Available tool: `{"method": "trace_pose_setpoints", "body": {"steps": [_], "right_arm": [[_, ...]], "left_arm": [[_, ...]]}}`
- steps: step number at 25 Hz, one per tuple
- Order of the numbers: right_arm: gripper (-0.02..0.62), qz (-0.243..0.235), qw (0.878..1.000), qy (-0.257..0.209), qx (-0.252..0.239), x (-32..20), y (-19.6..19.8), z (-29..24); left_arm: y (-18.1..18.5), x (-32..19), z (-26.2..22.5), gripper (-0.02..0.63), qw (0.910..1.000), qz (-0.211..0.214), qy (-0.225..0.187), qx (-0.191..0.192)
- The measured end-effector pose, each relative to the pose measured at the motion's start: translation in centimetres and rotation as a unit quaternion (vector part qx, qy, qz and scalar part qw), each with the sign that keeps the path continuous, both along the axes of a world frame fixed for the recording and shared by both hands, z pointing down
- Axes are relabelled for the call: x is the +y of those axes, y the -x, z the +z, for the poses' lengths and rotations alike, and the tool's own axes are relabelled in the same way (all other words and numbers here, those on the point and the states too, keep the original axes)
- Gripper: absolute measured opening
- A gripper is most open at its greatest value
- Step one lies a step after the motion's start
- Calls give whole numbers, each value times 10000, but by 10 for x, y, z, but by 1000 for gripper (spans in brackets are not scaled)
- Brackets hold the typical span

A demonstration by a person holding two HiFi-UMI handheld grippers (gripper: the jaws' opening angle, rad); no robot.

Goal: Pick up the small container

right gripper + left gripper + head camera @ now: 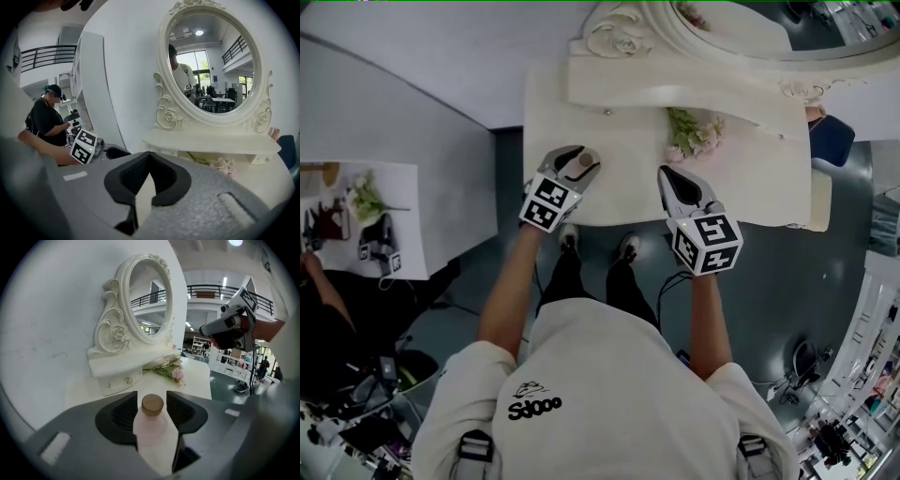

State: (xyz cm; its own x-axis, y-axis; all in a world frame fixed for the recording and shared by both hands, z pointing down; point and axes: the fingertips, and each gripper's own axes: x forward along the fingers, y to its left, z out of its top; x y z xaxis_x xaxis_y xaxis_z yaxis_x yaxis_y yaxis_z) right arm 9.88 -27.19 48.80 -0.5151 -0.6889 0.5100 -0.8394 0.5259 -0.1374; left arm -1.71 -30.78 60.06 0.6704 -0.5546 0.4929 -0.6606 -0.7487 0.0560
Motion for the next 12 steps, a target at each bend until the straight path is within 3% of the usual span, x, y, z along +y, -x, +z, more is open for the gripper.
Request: {"method": "trace_pose_setpoints", "body": {"steps": [7, 12], "right_arm": [[2, 10, 9998, 85, 185, 12, -9, 9], [2, 126, 9995, 73, 264, 21, -18, 12]], "left_arm": [[-6, -4, 20, 210, 9999, -136, 36, -21], [-4, -9, 22, 149, 9987, -398, -251, -181]]}}
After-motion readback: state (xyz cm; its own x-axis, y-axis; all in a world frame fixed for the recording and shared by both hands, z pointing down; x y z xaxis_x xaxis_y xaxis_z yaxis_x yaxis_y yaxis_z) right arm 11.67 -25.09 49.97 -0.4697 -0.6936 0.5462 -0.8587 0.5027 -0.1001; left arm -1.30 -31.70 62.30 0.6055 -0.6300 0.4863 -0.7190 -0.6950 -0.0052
